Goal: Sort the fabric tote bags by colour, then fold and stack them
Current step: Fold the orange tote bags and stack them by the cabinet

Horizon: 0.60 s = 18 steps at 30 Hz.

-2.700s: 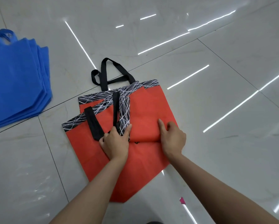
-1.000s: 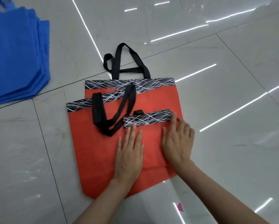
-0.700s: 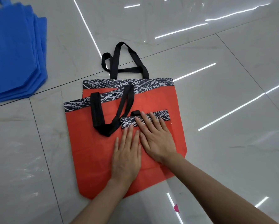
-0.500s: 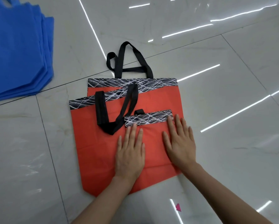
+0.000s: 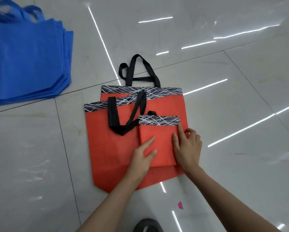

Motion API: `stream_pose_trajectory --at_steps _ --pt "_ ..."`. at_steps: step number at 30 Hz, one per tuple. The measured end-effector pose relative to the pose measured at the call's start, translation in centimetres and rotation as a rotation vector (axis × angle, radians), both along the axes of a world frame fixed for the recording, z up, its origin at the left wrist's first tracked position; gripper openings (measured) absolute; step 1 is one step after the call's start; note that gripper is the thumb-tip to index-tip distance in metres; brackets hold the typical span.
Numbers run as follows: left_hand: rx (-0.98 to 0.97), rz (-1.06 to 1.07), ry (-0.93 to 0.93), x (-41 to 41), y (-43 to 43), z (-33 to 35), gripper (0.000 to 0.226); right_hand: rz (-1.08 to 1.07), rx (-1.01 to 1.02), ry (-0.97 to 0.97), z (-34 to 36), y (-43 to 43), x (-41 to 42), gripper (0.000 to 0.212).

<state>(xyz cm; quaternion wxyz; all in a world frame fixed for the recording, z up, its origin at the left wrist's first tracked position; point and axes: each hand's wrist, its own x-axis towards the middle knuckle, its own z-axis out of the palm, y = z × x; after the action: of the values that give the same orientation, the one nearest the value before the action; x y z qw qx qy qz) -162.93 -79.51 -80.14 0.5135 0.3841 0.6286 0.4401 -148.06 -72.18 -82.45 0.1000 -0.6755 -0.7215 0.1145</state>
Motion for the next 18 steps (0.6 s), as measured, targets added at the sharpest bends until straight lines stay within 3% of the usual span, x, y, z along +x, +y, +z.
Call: stream_pose_trajectory --at_steps 4,6,9,14,18 --pt "0.063 0.01 -0.054 -1.5 -1.1 2.6 0.052 -0.049 -0.089 0.359 3.4 -1.9 -0.7 0.055" --pt "0.078 0.091 -0.095 -3.1 -2.4 4.2 0.053 0.03 -0.224 0.627 5.7 -2.4 -1.7 0.046" --pt "0.084 0.257 -0.087 -6.5 -4.9 5.9 0.055 0.157 -0.459 0.968 9.0 -2.5 -4.7 0.049" --pt "0.116 0.504 0.05 -14.1 -11.5 8.6 0.057 0.445 -0.601 1.001 12.2 -4.4 -15.4 0.056" --pt "0.088 0.669 0.067 -20.0 -17.9 9.8 0.052 0.722 -0.632 0.913 13.7 -8.1 -24.8 0.053"
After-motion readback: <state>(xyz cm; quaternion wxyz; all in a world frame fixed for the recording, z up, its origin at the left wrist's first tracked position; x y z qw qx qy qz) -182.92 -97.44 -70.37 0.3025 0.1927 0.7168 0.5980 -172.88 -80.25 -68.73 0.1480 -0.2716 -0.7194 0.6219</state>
